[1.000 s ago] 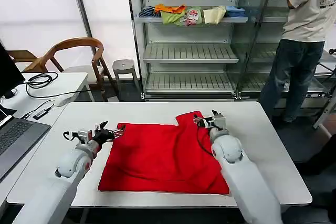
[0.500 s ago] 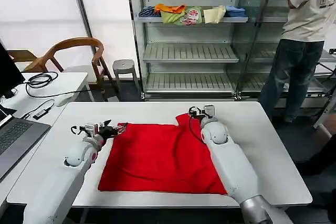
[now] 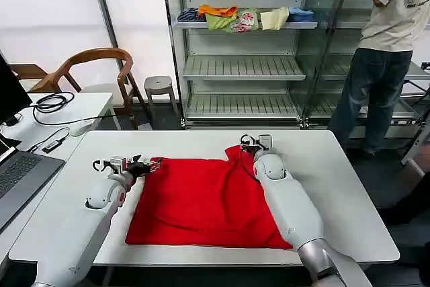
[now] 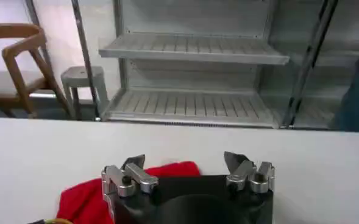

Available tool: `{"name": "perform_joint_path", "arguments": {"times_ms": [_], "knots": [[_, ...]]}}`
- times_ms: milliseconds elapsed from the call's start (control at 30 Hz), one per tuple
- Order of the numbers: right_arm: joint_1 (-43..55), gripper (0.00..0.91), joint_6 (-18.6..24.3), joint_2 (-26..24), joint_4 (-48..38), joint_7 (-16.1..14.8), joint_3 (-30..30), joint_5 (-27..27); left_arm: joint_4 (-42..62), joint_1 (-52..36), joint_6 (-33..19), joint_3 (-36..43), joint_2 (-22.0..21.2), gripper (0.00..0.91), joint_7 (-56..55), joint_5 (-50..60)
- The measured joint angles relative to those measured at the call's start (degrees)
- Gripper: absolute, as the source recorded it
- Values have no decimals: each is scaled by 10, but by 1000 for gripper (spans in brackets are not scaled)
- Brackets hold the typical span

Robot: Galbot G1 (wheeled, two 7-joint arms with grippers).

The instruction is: Fold and organize the clothes.

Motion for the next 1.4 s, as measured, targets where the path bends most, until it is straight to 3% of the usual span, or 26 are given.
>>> {"name": "perform_joint_path", "arguments": {"times_ms": [233,267,300,333,367,400,433,1000,1400], "knots": [[4,907,1,3,-12,-1,3,3,5,-1,1,2,-1,907,1,0],[4,907,1,3,-13,-1,3,4,5,-1,1,2,-1,353,1,0],[5,806,1,3,-14,-1,3,5,6,-2,1,2,-1,161,1,0],[5,312,0,4,-15,-1,3,6,8,-2,1,2,-1,20,1,0],[5,121,0,4,-15,-2,3,7,9,-2,2,2,-1,20,1,1],[5,10,-2,4,-15,-2,3,8,11,-3,2,3,-1,20,1,1],[5,0,-2,4,-15,-3,2,9,11,-4,3,3,-1,20,1,1],[3,0,-17,4,-18,-15,4,31,16,-3,1,4,-4,20,13,1],[-6,0,-5,-9,0,-24,-8,30,15,-1,-3,3,-6,20,21,1]]}}
